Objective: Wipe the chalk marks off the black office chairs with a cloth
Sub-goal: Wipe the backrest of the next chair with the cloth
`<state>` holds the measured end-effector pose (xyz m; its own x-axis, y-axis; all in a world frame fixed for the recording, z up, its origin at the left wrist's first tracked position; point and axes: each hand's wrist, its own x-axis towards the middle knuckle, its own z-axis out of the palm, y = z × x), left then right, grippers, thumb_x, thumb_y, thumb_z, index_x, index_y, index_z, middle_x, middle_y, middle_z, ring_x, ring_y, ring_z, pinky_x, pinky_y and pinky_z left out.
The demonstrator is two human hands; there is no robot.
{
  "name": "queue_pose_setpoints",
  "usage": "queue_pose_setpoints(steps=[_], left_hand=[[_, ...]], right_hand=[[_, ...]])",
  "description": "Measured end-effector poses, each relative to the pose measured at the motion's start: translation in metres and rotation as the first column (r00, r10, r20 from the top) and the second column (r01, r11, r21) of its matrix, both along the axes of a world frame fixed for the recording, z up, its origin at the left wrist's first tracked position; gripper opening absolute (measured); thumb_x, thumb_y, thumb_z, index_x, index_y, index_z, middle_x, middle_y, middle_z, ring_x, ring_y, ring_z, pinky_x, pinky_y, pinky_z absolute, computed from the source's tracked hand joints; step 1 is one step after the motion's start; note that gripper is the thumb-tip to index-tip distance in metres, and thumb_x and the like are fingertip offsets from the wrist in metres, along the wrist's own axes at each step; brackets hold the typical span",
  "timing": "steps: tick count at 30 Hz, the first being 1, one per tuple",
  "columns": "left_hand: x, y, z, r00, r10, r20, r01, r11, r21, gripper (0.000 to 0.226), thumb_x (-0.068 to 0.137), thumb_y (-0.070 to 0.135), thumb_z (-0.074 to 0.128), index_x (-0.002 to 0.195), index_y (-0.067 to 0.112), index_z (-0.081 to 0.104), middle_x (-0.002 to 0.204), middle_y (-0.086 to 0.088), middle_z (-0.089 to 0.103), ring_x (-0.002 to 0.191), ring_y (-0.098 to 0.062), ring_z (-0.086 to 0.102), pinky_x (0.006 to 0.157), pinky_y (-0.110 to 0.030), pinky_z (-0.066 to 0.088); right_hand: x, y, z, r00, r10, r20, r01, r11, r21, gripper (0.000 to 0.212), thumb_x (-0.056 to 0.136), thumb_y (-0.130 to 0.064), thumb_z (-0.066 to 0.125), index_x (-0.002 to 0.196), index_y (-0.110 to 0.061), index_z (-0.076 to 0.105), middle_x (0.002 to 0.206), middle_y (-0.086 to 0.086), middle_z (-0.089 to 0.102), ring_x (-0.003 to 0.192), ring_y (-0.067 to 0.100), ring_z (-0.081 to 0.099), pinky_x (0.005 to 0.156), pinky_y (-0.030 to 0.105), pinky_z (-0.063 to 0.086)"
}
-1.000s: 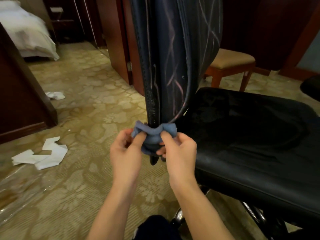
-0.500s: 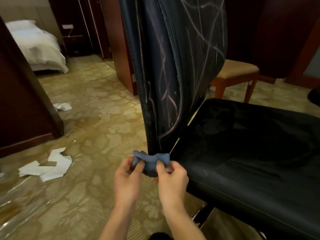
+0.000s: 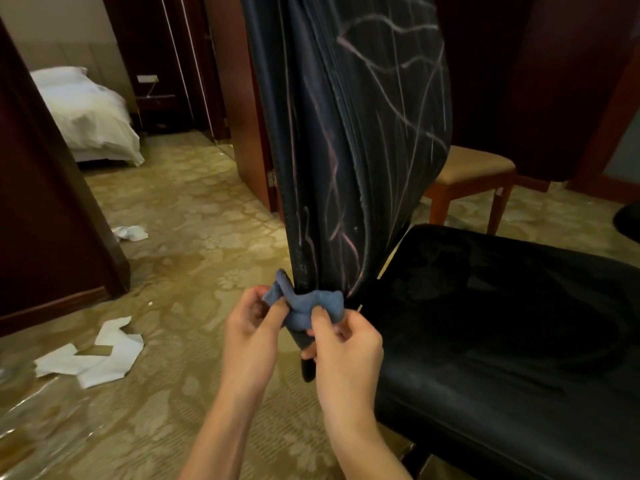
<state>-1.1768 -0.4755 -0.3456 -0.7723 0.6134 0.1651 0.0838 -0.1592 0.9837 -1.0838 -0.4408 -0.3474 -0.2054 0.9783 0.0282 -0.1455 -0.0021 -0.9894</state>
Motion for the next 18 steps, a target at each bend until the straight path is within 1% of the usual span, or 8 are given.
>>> queue_pose_setpoints(steps=[4, 5, 7, 9, 11, 14, 16, 18], left_hand=[[0.01, -0.013, 0.01, 1.0, -0.005, -0.03, 0.006, 1.0, 0.024, 0.003, 0.092, 0.001, 0.063, 0.089, 0.0, 0.062, 0.086, -0.023, 0.069, 0.08, -0.025, 0.064, 0.087, -0.057, 0.05], [0.013, -0.014, 0.016, 0.999, 0.011, -0.052, -0.008, 0.998, 0.06, 0.004, 0.092, 0.001, 0.063, 0.088, 0.002, 0.063, 0.084, -0.02, 0.07, 0.079, -0.024, 0.064, 0.084, -0.053, 0.052], [0.017, -0.013, 0.033, 0.991, 0.068, -0.113, -0.05, 0.987, 0.155, 0.009, 0.092, -0.001, 0.062, 0.085, 0.005, 0.063, 0.078, -0.01, 0.07, 0.076, -0.019, 0.063, 0.075, -0.039, 0.053], [0.019, -0.01, 0.055, 0.979, 0.117, -0.165, -0.072, 0.964, 0.258, 0.02, 0.092, -0.003, 0.06, 0.08, 0.013, 0.061, 0.072, 0.0, 0.066, 0.072, -0.011, 0.06, 0.066, -0.023, 0.05], [0.019, -0.006, 0.079, 0.967, 0.149, -0.206, -0.073, 0.94, 0.335, 0.028, 0.093, -0.004, 0.059, 0.077, 0.019, 0.06, 0.068, 0.009, 0.063, 0.069, -0.003, 0.057, 0.063, -0.016, 0.048], [0.017, -0.003, 0.1, 0.955, 0.156, -0.252, -0.051, 0.924, 0.38, 0.028, 0.093, 0.001, 0.06, 0.076, 0.023, 0.057, 0.067, 0.012, 0.059, 0.068, -0.002, 0.053, 0.062, -0.018, 0.045], [0.017, -0.004, 0.095, 0.957, 0.123, -0.262, -0.024, 0.936, 0.351, 0.025, 0.093, 0.003, 0.06, 0.077, 0.022, 0.058, 0.07, 0.007, 0.06, 0.069, -0.006, 0.054, 0.062, -0.023, 0.045], [0.017, -0.006, 0.071, 0.972, 0.067, -0.225, -0.004, 0.963, 0.27, 0.016, 0.093, 0.0, 0.059, 0.085, 0.012, 0.062, 0.075, -0.004, 0.066, 0.072, -0.014, 0.06, 0.062, -0.027, 0.049]], right_hand=[[0.012, -0.008, 0.004, 0.998, -0.058, 0.024, 0.056, 0.997, 0.055, 0.016, 0.088, -0.021, 0.07, 0.073, -0.016, 0.067, 0.06, 0.004, 0.067, 0.049, 0.014, 0.063, 0.051, 0.022, 0.049], [0.014, -0.011, 0.01, 0.998, -0.066, 0.012, 0.064, 0.994, 0.088, 0.016, 0.087, -0.025, 0.069, 0.073, -0.018, 0.068, 0.06, 0.004, 0.067, 0.05, 0.015, 0.063, 0.052, 0.023, 0.049], [0.016, -0.015, 0.029, 0.997, -0.081, -0.005, 0.08, 0.976, 0.204, 0.02, 0.084, -0.036, 0.066, 0.073, -0.02, 0.068, 0.058, 0.003, 0.066, 0.051, 0.014, 0.063, 0.053, 0.028, 0.052], [0.018, -0.018, 0.053, 0.996, -0.083, -0.028, 0.088, 0.941, 0.326, 0.022, 0.085, -0.036, 0.065, 0.073, -0.018, 0.067, 0.055, 0.001, 0.064, 0.048, 0.009, 0.062, 0.052, 0.02, 0.049], [0.021, -0.018, 0.077, 0.996, -0.07, -0.056, 0.087, 0.907, 0.413, 0.021, 0.09, -0.033, 0.065, 0.076, -0.017, 0.068, 0.056, -0.001, 0.065, 0.048, 0.003, 0.062, 0.05, 0.012, 0.045], [0.02, -0.015, 0.094, 0.998, -0.05, -0.045, 0.065, 0.872, 0.486, 0.021, 0.093, -0.035, 0.063, 0.08, -0.018, 0.067, 0.061, -0.003, 0.066, 0.049, 0.003, 0.064, 0.049, 0.012, 0.047], [0.016, -0.018, 0.087, 0.997, -0.074, 0.006, 0.062, 0.876, 0.478, 0.023, 0.09, -0.044, 0.058, 0.08, -0.023, 0.061, 0.062, -0.002, 0.065, 0.05, 0.009, 0.065, 0.051, 0.027, 0.055], [0.012, -0.024, 0.066, 0.991, -0.121, 0.059, 0.083, 0.893, 0.443, 0.029, 0.083, -0.054, 0.051, 0.083, -0.025, 0.056, 0.062, -0.002, 0.065, 0.051, 0.012, 0.065, 0.051, 0.039, 0.056]])
